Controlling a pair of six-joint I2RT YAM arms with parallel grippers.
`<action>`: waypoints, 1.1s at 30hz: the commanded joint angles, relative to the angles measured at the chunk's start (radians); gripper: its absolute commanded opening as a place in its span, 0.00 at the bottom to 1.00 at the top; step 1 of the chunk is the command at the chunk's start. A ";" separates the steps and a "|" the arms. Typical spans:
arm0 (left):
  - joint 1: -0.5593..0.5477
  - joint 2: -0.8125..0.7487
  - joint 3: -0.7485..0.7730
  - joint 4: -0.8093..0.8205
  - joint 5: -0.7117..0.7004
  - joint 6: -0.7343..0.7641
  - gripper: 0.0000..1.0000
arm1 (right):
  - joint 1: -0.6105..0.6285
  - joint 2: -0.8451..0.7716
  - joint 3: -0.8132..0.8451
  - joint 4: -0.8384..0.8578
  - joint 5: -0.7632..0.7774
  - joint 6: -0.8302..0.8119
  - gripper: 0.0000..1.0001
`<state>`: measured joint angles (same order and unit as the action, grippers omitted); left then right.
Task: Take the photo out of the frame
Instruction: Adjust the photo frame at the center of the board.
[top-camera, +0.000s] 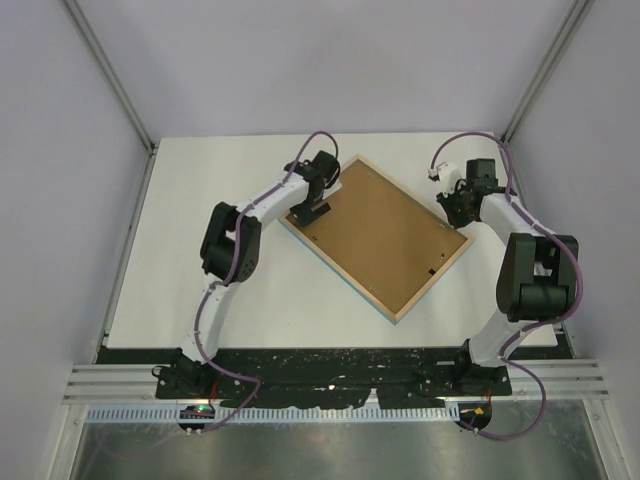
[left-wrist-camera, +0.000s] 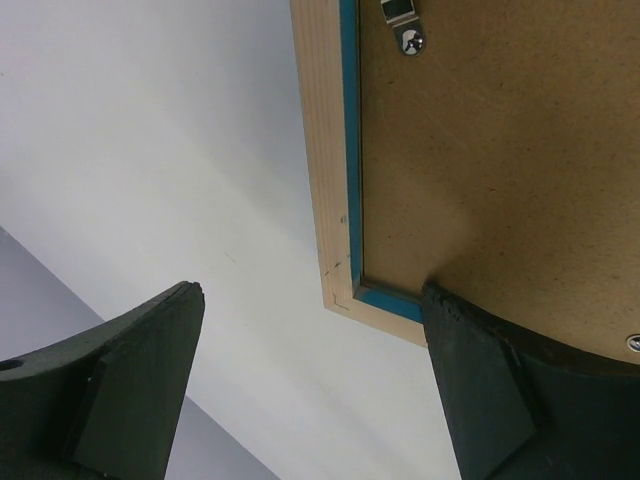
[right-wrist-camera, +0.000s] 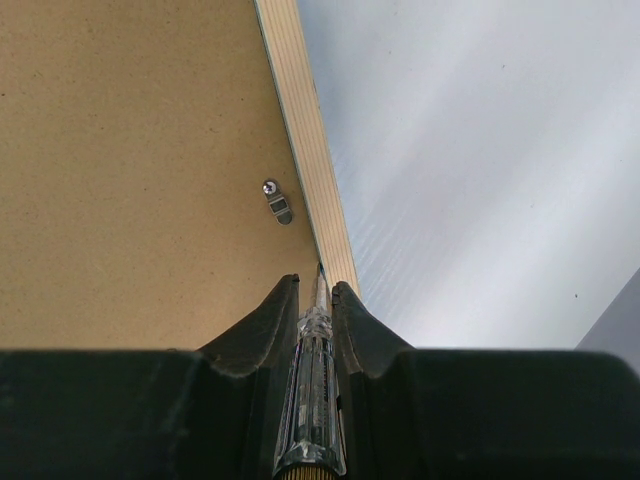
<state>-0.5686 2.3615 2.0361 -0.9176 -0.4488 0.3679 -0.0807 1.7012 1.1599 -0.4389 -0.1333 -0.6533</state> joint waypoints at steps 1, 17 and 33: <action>0.004 -0.050 -0.051 -0.043 0.007 -0.001 0.94 | -0.004 0.018 0.030 0.026 0.047 -0.017 0.08; -0.014 -0.183 -0.318 -0.020 0.075 -0.032 0.94 | 0.032 0.150 0.164 0.098 0.095 -0.072 0.08; -0.017 -0.318 -0.559 -0.043 0.140 -0.129 0.93 | 0.200 0.363 0.411 0.111 0.098 -0.111 0.08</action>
<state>-0.5957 2.0571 1.5482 -0.8318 -0.3527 0.2714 0.0845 2.0056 1.5063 -0.3725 -0.0689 -0.7238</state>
